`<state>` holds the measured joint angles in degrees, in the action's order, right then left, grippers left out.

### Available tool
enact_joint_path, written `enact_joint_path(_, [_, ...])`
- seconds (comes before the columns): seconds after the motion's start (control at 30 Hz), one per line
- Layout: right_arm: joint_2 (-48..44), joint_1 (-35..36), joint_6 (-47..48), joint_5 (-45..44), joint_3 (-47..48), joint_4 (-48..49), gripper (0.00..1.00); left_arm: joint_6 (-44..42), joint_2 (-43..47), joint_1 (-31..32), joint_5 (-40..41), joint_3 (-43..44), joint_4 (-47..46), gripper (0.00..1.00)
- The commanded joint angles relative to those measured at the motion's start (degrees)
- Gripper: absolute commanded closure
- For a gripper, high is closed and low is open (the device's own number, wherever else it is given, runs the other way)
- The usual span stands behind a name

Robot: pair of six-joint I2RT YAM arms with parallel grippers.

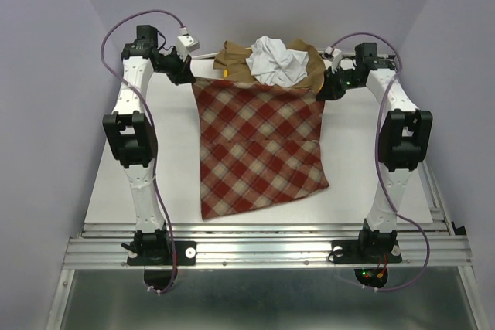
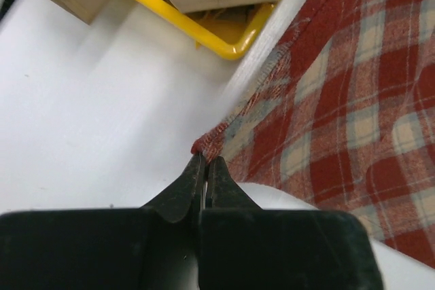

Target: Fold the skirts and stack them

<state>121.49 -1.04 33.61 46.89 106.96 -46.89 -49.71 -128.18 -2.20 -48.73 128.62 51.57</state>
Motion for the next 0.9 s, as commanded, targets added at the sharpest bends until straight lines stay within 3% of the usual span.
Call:
enact_joint_path(0.0, [-0.9, -1.2, -1.2, -2.6, 8.2, 4.8, 0.99, 2.1, 3.8, -0.9, 2.9, 5.5, -3.9, 1.0])
enact_joint_path(0.13, [-0.5, -1.2, -1.0, -2.7, 9.8, 5.5, 0.99, 2.4, 5.0, -0.8, 3.0, 4.9, -5.6, 1.0])
enact_joint_path(0.23, [-3.2, -1.2, 2.2, -1.4, 5.7, 6.0, 0.99, 0.0, 7.6, -0.7, 2.9, 1.1, -5.5, 1.0])
enact_joint_path(0.47, [-13.5, -1.2, 9.8, 0.3, -13.4, 13.7, 0.99, -6.6, 19.4, 0.9, 3.4, -17.7, -6.1, 1.0])
enact_joint_path(0.87, [-20.0, -1.2, 20.5, 0.7, -23.8, 13.8, 0.99, -12.2, 38.3, 7.0, 8.5, -45.2, -8.2, 1.0])
